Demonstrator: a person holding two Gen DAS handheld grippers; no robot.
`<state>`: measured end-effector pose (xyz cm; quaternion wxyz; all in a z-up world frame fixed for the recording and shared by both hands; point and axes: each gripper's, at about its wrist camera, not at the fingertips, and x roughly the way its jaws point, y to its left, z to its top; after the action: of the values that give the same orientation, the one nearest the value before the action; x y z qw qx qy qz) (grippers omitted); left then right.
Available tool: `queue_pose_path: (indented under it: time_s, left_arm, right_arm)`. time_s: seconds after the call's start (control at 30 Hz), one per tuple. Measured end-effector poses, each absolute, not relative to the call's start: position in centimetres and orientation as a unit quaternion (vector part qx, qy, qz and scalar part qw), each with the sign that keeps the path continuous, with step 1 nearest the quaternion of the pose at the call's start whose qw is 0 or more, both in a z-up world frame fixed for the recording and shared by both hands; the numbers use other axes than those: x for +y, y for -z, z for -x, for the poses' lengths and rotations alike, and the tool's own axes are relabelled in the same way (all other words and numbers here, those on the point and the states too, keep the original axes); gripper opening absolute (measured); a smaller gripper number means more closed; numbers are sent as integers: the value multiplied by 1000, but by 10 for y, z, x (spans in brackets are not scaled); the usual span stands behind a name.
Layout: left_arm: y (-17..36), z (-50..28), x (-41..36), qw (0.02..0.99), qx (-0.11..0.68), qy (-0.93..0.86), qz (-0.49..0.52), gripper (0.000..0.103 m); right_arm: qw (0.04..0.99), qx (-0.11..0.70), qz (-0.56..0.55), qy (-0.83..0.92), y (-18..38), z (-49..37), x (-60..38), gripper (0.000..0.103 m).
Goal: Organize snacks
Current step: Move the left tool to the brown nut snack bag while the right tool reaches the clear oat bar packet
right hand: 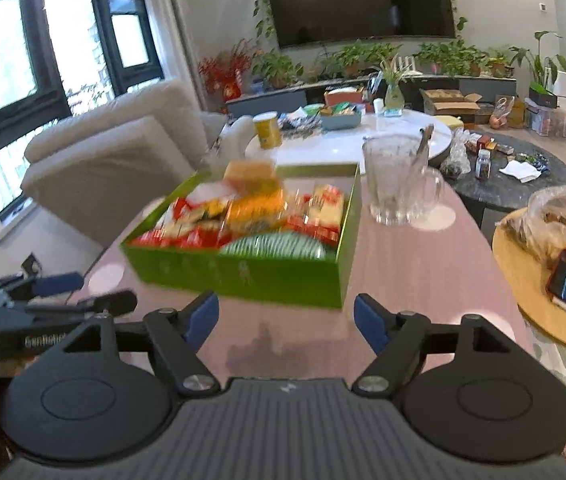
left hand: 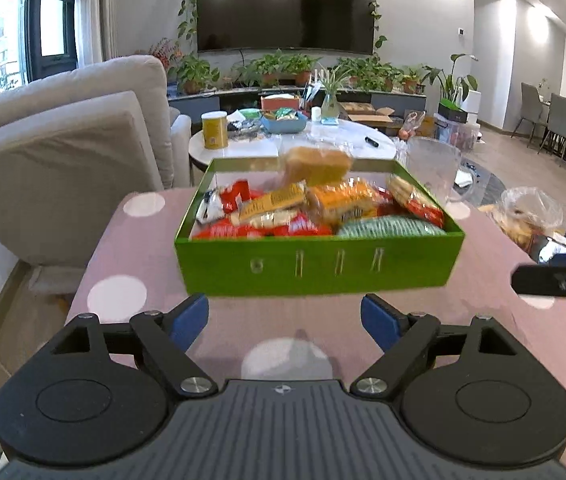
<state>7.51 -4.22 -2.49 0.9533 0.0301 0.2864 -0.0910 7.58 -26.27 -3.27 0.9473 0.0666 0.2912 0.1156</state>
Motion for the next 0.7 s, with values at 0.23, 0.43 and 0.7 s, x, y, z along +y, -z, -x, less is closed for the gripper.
queue_pose_path:
  time_s: [0.23, 0.43, 0.7]
  left_arm:
    - [28, -51, -43, 948, 306, 90, -13, 85]
    - [30, -34, -60, 942, 321, 100, -4, 87]
    - [47, -27, -107, 916, 380, 130, 15, 87]
  right_arm:
    - [939, 320, -61, -105, 51, -53, -269, 62]
    - [935, 338, -52, -94, 67, -35, -274, 62]
    - [935, 327, -137, 3, 69, -35, -314, 63]
